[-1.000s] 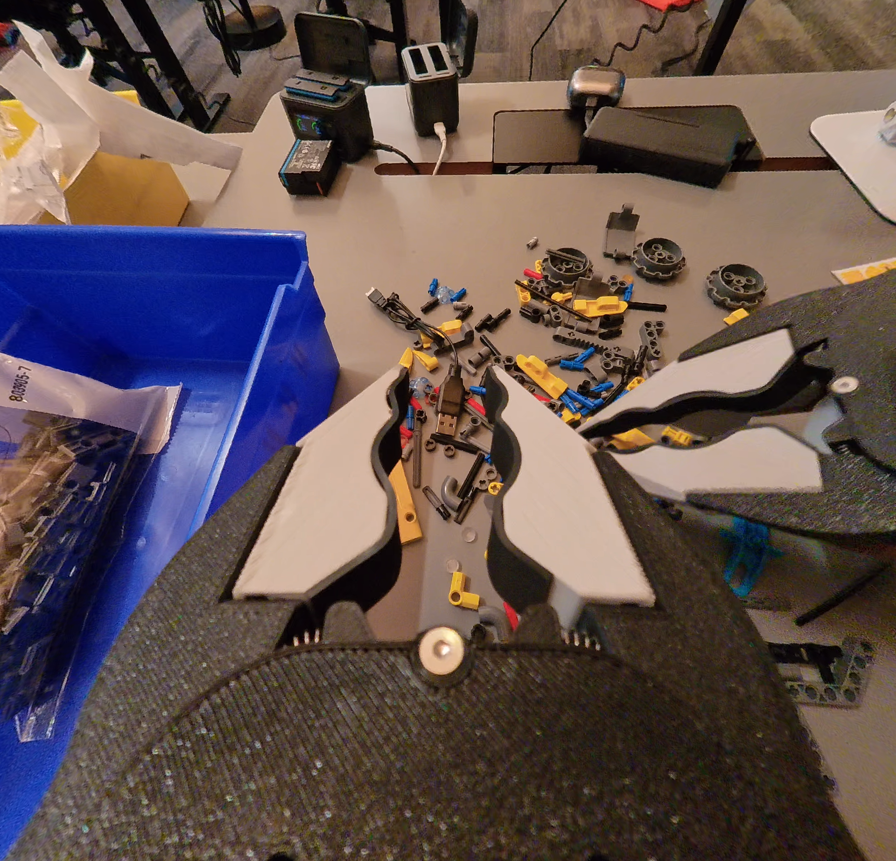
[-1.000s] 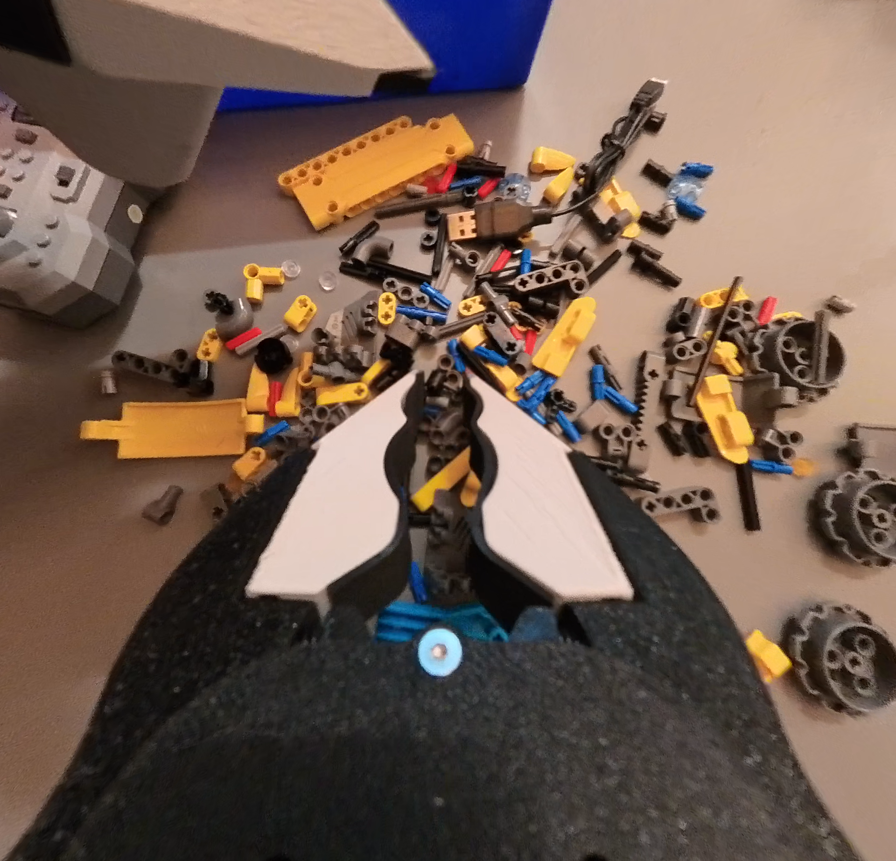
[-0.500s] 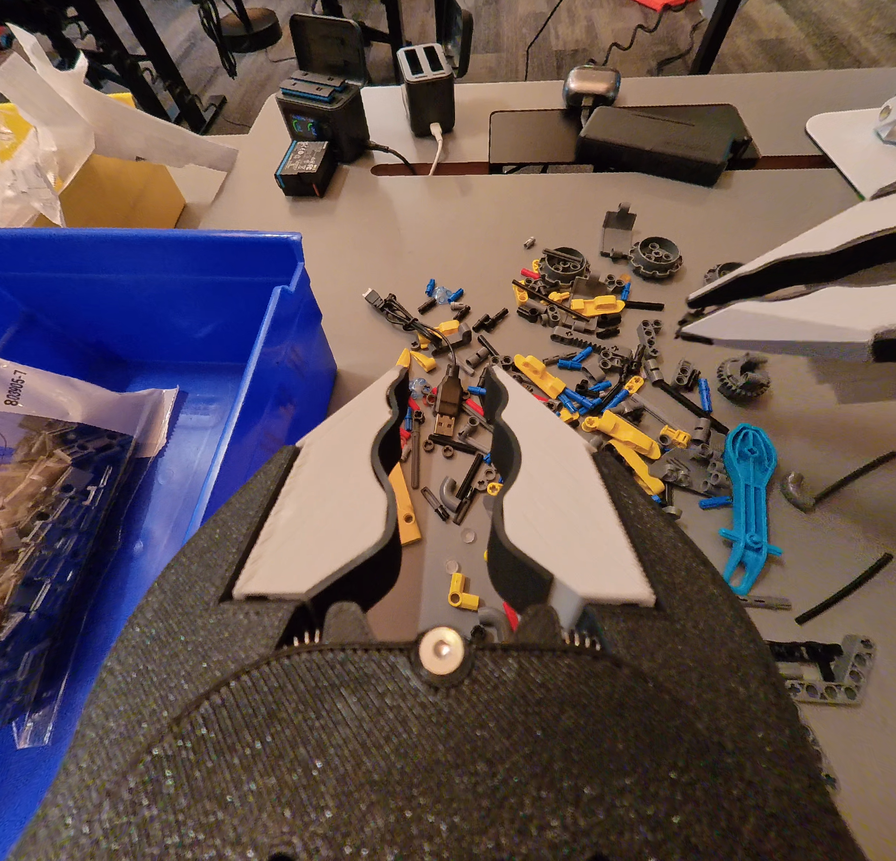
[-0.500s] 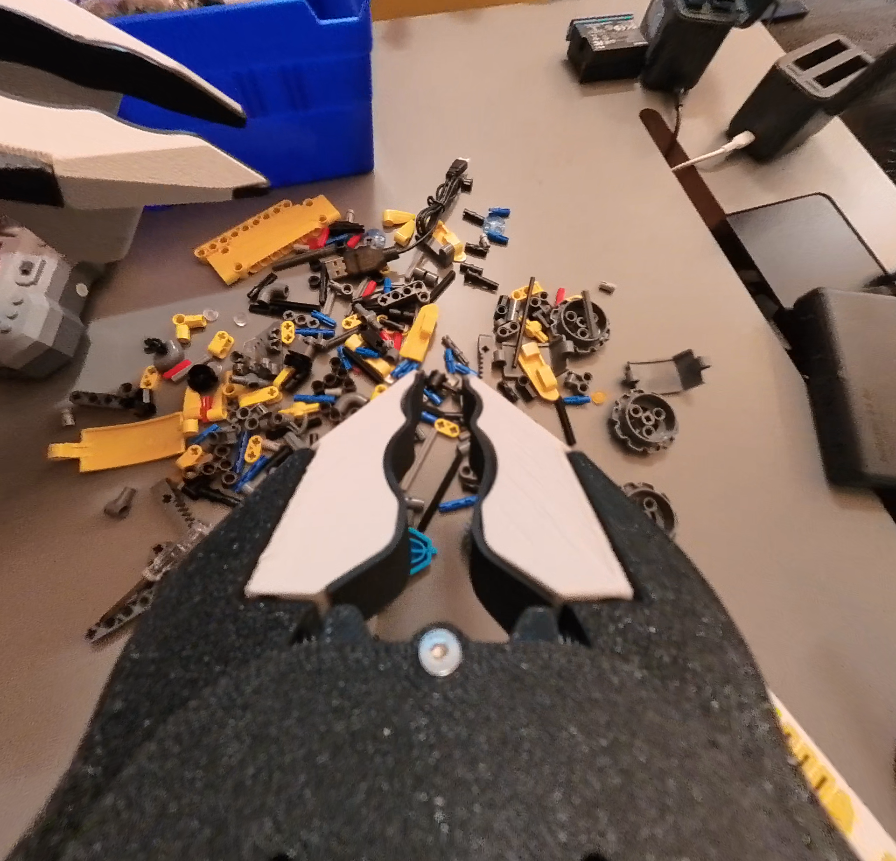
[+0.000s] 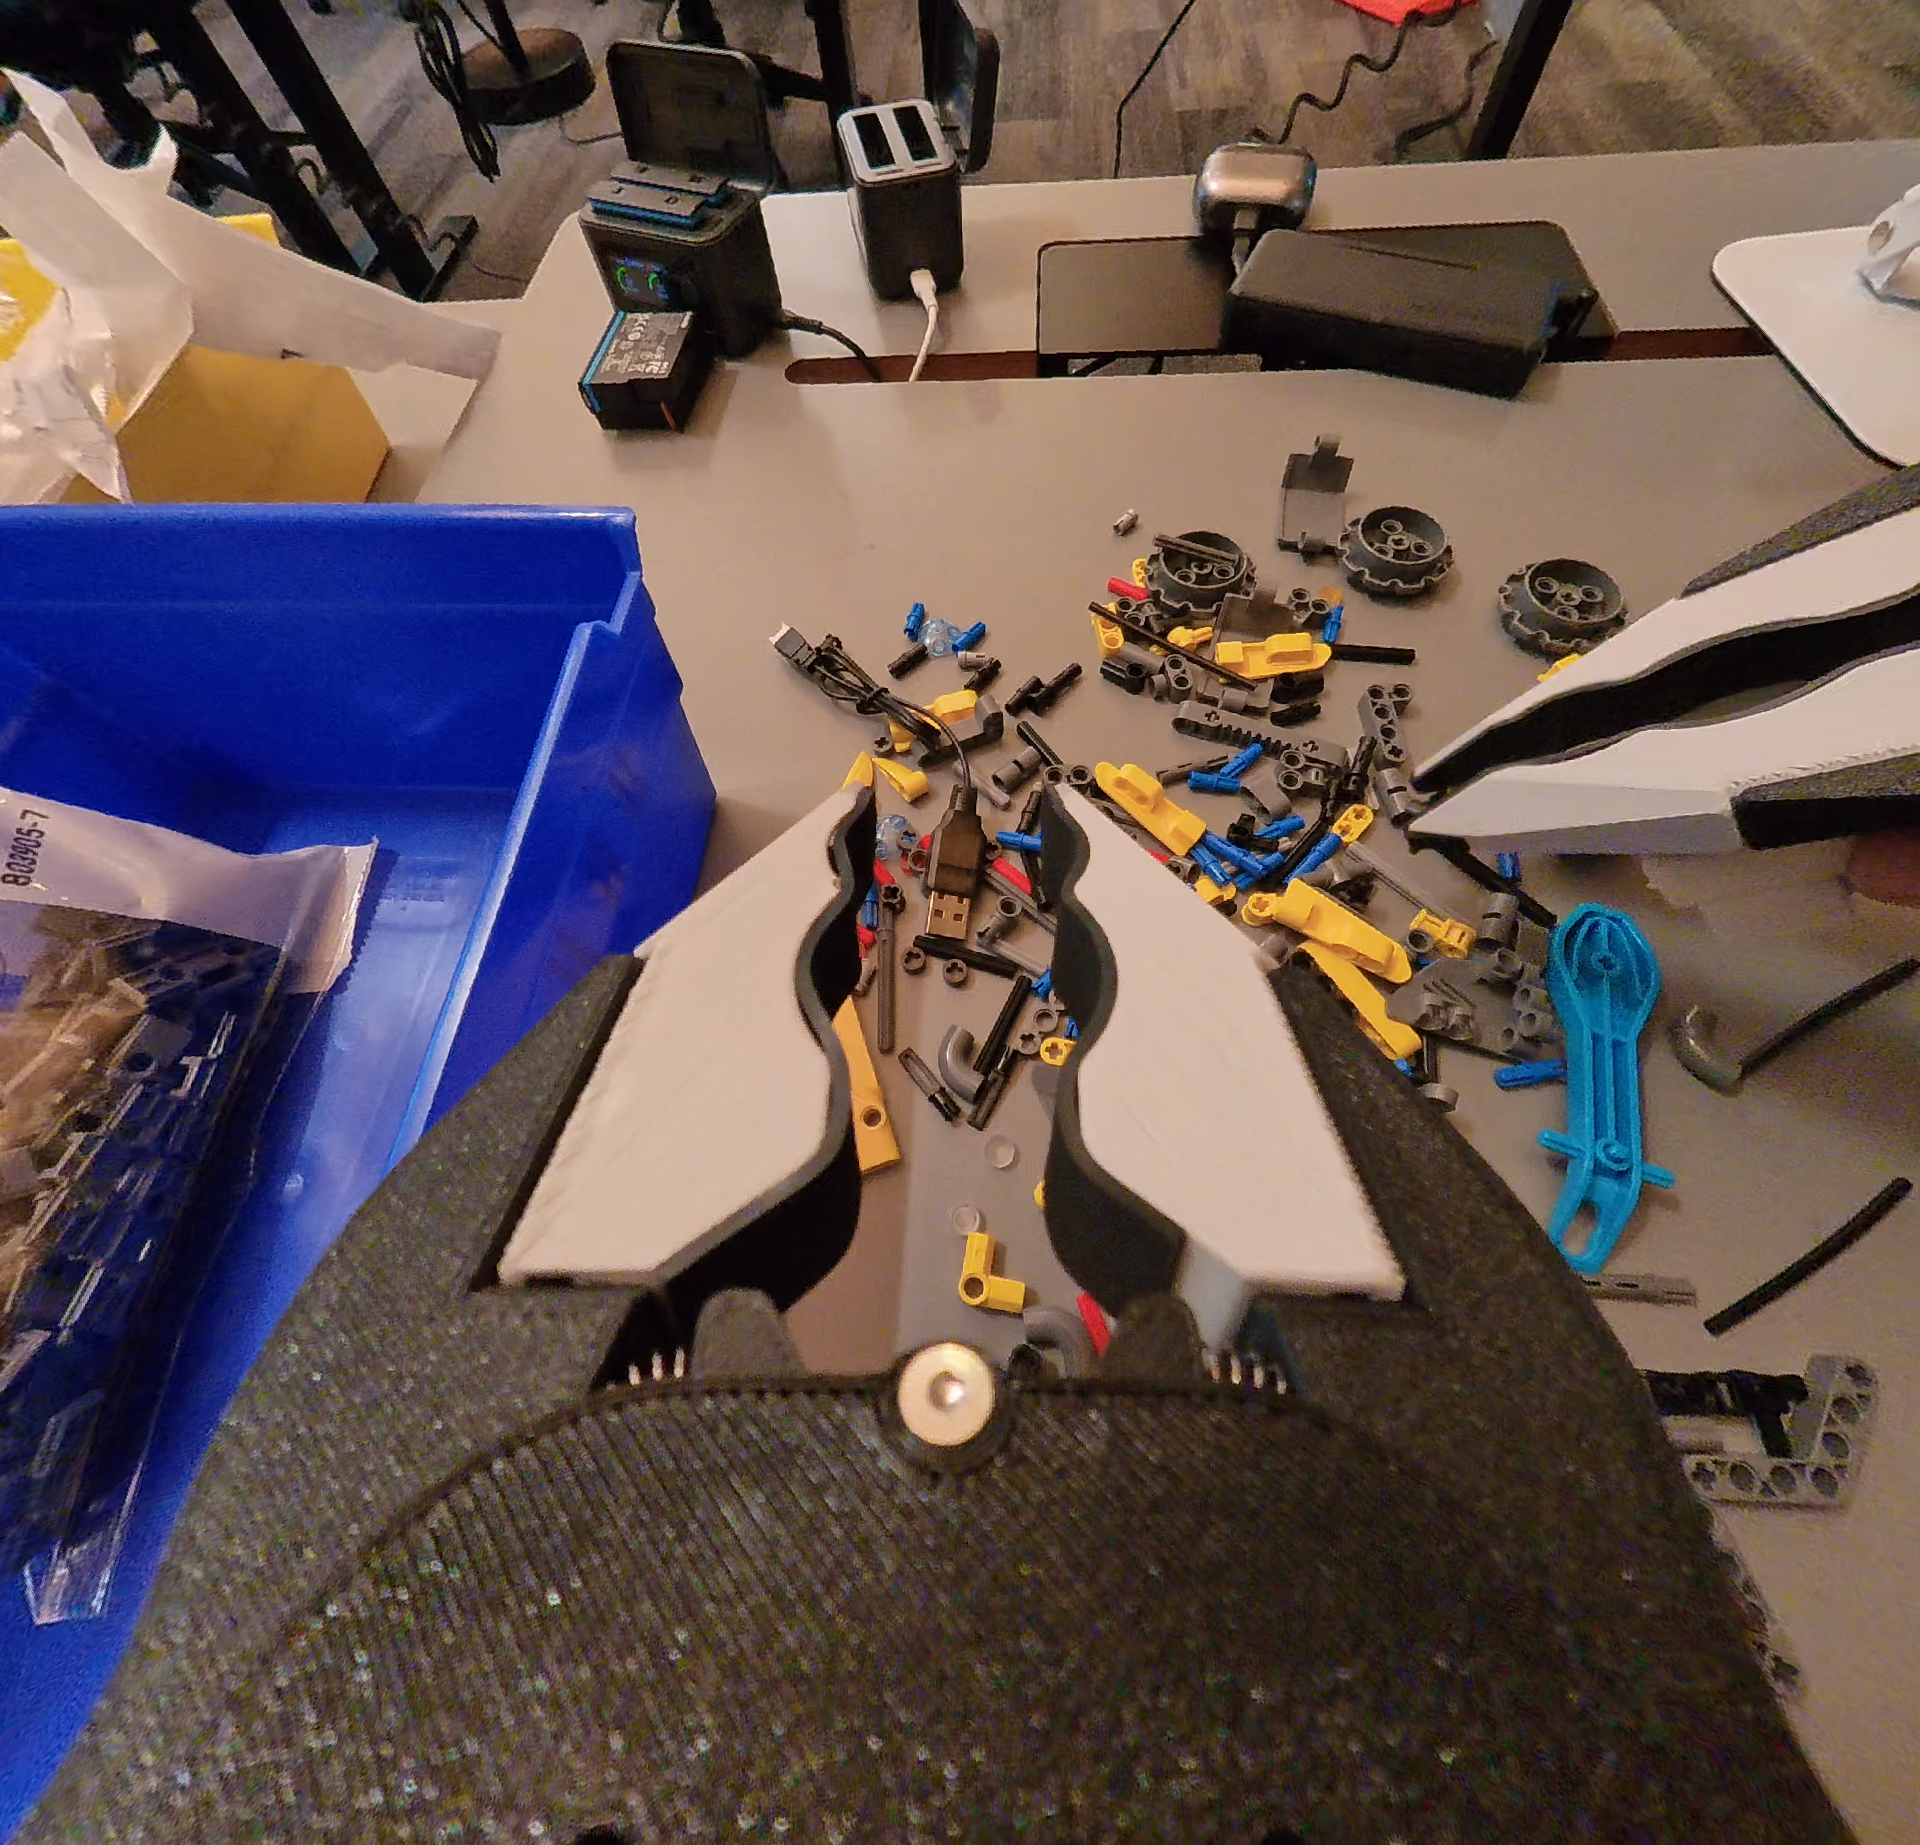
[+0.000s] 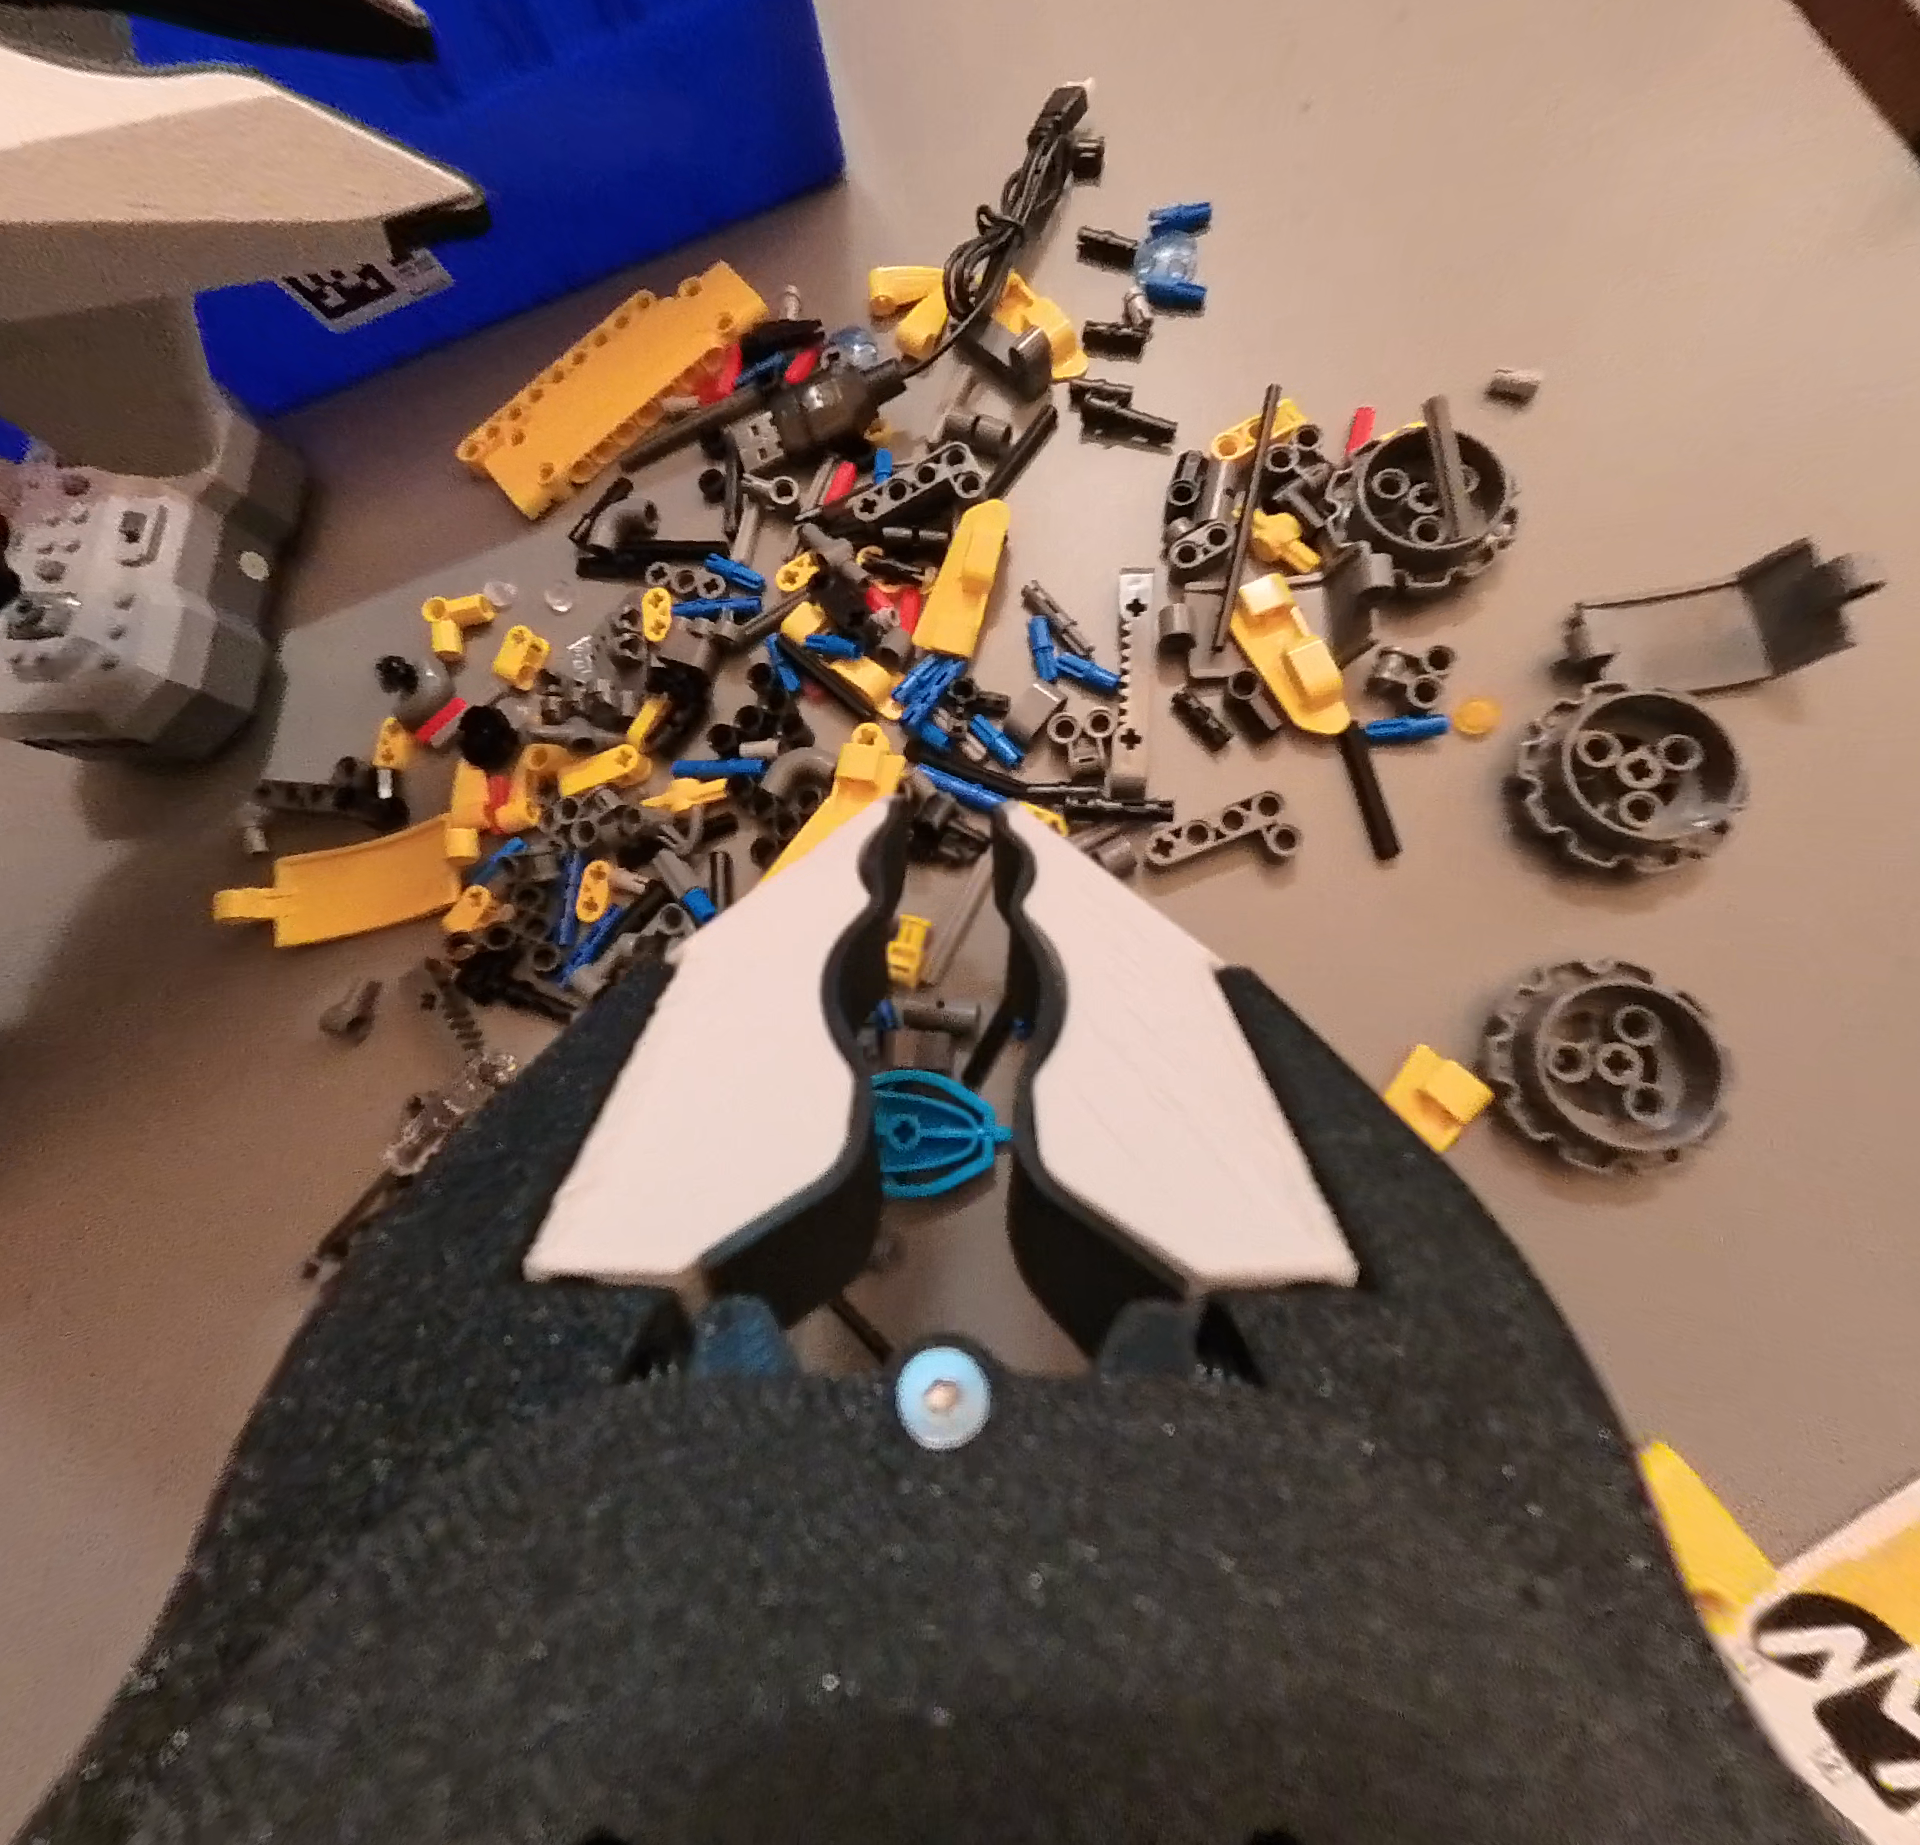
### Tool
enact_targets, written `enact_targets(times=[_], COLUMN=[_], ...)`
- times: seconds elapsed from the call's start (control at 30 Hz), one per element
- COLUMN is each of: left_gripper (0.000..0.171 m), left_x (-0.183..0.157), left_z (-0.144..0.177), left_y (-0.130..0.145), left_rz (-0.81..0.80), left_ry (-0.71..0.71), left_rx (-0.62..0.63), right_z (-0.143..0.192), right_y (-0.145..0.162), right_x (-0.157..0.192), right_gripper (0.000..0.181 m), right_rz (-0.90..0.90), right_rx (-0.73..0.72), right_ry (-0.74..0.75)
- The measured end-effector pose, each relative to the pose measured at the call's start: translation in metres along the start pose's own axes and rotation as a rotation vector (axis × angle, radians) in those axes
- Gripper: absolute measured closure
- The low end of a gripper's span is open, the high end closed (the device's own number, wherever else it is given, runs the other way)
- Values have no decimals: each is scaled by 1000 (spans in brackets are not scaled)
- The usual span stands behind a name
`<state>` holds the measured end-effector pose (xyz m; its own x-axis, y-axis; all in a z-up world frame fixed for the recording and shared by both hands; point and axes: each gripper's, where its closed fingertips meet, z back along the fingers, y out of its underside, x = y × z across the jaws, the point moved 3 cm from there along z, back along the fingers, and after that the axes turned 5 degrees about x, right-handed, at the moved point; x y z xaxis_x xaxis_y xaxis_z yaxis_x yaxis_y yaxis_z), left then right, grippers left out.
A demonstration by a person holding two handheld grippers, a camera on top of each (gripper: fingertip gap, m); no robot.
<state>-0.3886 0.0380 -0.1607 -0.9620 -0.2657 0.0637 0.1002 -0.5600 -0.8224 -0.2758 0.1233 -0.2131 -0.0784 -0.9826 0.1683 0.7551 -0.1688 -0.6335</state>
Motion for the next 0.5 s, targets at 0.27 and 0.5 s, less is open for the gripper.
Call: enact_targets(times=[0.27, 0.5], left_gripper=[140, 140], left_x=[-1, -1], left_z=[0, 1], left_y=[-1, -2], left_rz=[-3, 4], left_ry=[6, 11], left_rx=[-1, -10], right_z=[0, 18], right_y=[5, -4], right_x=[-3, -15], right_gripper=[161, 156], right_rz=[27, 30], right_rx=[41, -13], right_ry=[38, 117])
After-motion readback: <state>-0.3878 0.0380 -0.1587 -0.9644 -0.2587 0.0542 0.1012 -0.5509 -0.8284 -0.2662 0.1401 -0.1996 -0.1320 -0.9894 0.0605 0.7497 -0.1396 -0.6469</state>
